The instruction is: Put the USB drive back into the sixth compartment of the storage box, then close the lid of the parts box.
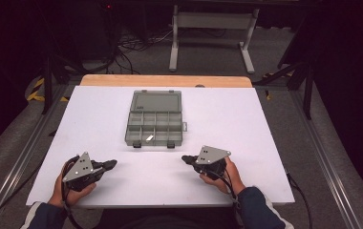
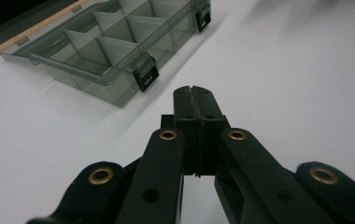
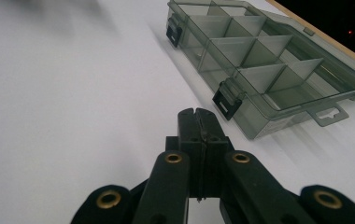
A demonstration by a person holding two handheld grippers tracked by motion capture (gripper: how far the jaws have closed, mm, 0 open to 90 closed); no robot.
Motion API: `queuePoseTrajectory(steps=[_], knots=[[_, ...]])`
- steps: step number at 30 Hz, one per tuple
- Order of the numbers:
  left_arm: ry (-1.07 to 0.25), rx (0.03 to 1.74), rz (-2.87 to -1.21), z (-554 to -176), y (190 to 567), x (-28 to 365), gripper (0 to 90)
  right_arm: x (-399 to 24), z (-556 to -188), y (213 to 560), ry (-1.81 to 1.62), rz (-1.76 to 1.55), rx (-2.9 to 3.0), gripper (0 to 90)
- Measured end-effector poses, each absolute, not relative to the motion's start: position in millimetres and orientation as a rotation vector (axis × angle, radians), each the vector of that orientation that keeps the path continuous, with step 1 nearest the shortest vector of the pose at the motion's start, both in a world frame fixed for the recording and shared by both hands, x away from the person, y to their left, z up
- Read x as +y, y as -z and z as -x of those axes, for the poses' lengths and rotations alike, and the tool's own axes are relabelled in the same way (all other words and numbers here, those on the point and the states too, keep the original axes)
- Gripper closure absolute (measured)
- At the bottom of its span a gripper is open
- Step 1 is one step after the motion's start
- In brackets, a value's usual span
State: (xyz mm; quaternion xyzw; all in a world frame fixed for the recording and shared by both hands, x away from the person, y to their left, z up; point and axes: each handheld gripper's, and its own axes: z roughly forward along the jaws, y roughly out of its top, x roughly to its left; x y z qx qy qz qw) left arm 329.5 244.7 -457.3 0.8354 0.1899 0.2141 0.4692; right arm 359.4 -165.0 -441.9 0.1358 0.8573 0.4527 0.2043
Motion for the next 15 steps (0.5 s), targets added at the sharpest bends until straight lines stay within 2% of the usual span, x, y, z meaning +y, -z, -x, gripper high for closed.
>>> queuePoseTrajectory(steps=[9,15], knots=[[-0.517,0.482,-2.062,-343.7,456.5,244.8,90.0,-171.5,-370.5,437.4,-1.232,-0.443,2.360,90.0],[-0.535,0.478,-2.070,-369.9,445.6,245.4,90.0,-172.7,-385.7,431.8,-1.199,-0.508,2.338,90.0]])
